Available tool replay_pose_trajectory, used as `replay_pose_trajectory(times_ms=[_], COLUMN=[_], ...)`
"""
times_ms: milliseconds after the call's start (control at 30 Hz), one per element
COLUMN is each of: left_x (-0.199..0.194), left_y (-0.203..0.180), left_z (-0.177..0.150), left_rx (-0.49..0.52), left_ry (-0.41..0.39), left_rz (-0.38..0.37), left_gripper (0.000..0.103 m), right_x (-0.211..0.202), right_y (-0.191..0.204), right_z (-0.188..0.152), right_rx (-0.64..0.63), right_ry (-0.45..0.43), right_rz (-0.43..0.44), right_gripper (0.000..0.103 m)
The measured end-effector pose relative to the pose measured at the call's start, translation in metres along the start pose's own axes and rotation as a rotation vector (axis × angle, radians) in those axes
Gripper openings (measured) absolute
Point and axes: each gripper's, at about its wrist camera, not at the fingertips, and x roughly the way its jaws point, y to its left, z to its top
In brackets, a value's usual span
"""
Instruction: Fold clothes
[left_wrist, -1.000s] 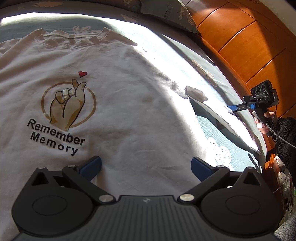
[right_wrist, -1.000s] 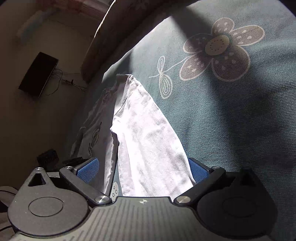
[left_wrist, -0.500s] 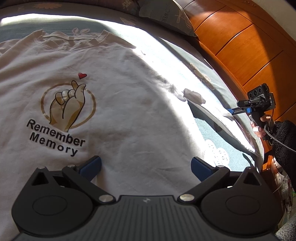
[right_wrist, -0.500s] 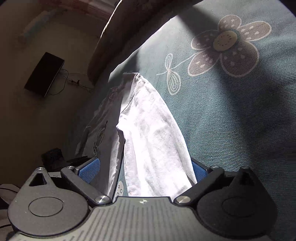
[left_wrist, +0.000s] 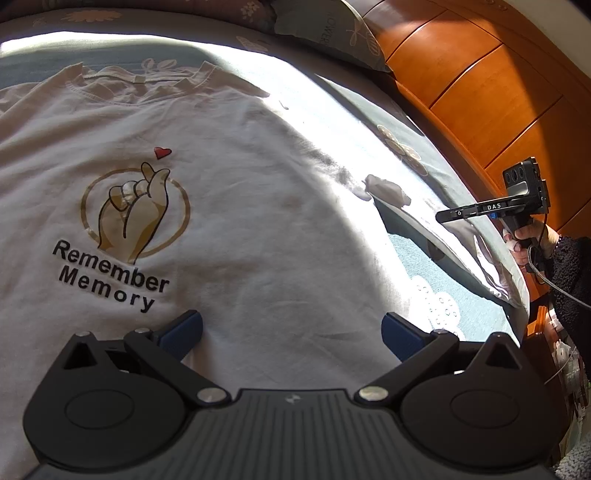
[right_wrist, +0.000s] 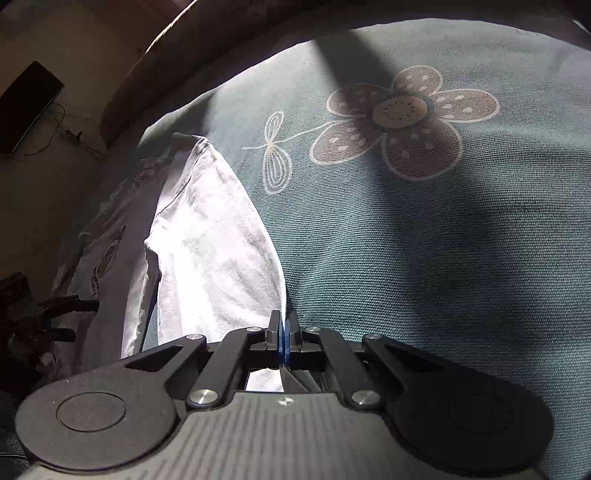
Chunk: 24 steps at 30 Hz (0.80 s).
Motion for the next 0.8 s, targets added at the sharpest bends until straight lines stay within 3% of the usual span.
replay_pose_trajectory(times_ms=[33, 200, 367, 400, 433, 467, 500, 667, 767, 800], left_x=[0.000, 0.000, -0.001, -0.001, -0.001, -0.001, -0.001, -0.001, -0.001, -0.001], left_y=[0.000, 0.000, 0.001, 0.001, 0.001, 0.001, 0.001, 0.001, 0.001, 0.001], left_z=[0.000, 0.000, 0.000, -0.001, -0.001, -0.001, -0.002, -0.002, -0.002, -0.002], left_rx=[-0.001, 0.001, 0.001, 0.003, 0.007, 0.011, 0.015, 0.017, 0.020, 0.020], left_ry=[-0.001, 0.000, -0.001, -0.002, -0.003, -0.004, -0.005, -0.007, -0.010, -0.011], left_rz=[0.000, 0.002, -0.004, -0.005, -0.006, -0.007, -0.007, -0.008, -0.010, -0.009], left_gripper=[0.102, 0.102, 0.102, 0.102, 0.102, 0.102, 0.102, 0.102, 0.102, 0.102], right_x=[-0.001, -0.008, -0.013, -0.012, -0.012, -0.012, -0.012, -0.013, -0.008, -0.007], right_y=[0.004, 0.014, 0.009, 0.009, 0.008, 0.005, 0.002, -0.019, -0.015, -0.013], right_z=[0.003, 0.023, 0.031, 0.030, 0.028, 0.026, 0.023, 0.007, -0.004, -0.006], right_rx=[-0.022, -0.085, -0.043, -0.043, -0.040, -0.032, -0.016, 0.094, 0.084, 0.075], right_ry=[0.004, -0.010, -0.024, -0.016, -0.009, 0.000, 0.005, 0.016, 0.041, 0.040], right_rz=[-0.022, -0.131, -0.119, -0.128, -0.133, -0.131, -0.121, 0.027, 0.088, 0.085], right_gripper=[0.002, 0.001, 0.001, 0.003, 0.014, 0.018, 0.025, 0.026, 0.026, 0.018])
